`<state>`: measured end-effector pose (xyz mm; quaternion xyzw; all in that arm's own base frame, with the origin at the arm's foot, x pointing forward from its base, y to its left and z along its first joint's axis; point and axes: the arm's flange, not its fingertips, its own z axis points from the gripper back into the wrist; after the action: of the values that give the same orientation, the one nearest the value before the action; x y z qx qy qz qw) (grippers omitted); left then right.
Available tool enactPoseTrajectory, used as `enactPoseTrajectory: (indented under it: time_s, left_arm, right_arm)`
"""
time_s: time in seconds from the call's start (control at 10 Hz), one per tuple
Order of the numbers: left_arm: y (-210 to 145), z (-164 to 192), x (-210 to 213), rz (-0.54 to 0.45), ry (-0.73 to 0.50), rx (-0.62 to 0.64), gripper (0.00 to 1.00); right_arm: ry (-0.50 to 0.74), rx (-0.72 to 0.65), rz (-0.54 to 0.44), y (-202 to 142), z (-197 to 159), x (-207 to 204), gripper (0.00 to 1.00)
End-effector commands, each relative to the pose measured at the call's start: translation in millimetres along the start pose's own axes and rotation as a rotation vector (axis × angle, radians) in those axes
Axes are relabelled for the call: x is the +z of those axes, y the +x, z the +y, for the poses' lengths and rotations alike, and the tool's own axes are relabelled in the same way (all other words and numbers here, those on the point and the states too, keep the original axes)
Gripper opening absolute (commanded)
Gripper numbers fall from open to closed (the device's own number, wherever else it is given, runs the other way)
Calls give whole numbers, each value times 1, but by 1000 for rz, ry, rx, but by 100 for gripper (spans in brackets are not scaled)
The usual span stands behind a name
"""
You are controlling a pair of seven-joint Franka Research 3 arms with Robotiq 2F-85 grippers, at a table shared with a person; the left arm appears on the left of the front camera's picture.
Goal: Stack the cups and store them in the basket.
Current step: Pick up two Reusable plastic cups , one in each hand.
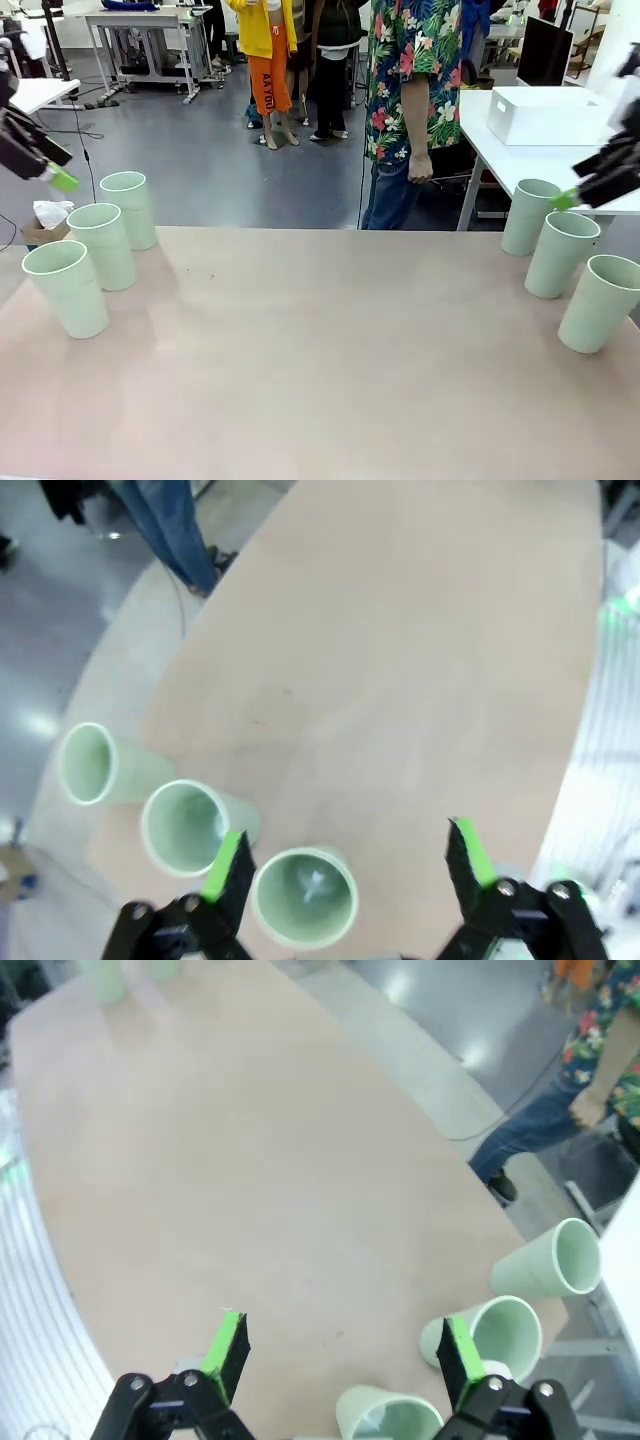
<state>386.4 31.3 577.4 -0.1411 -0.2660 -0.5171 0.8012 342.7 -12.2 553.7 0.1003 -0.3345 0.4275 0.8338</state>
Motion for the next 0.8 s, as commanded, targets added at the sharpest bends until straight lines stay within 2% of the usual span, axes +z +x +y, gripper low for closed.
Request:
enactPoseTrajectory:
  time_s: [0.0, 0.2, 0.4, 0.7]
  left_arm:
    - [-20, 34, 14, -36, -49, -94, 100]
    - [-51, 57, 31, -71, -49, -149, 100]
    - [-84, 78, 44, -140, -55, -145, 100]
    - [-112, 98, 30, -252, -124, -110, 100]
  right_arm:
    - [115, 55, -51, -20, -38, 22, 100]
    - [174, 63, -101, -46, -64, 40, 100]
    - [209, 32, -154, -75, -86, 56, 100]
    - [228, -7, -231, -108, -100, 64, 100]
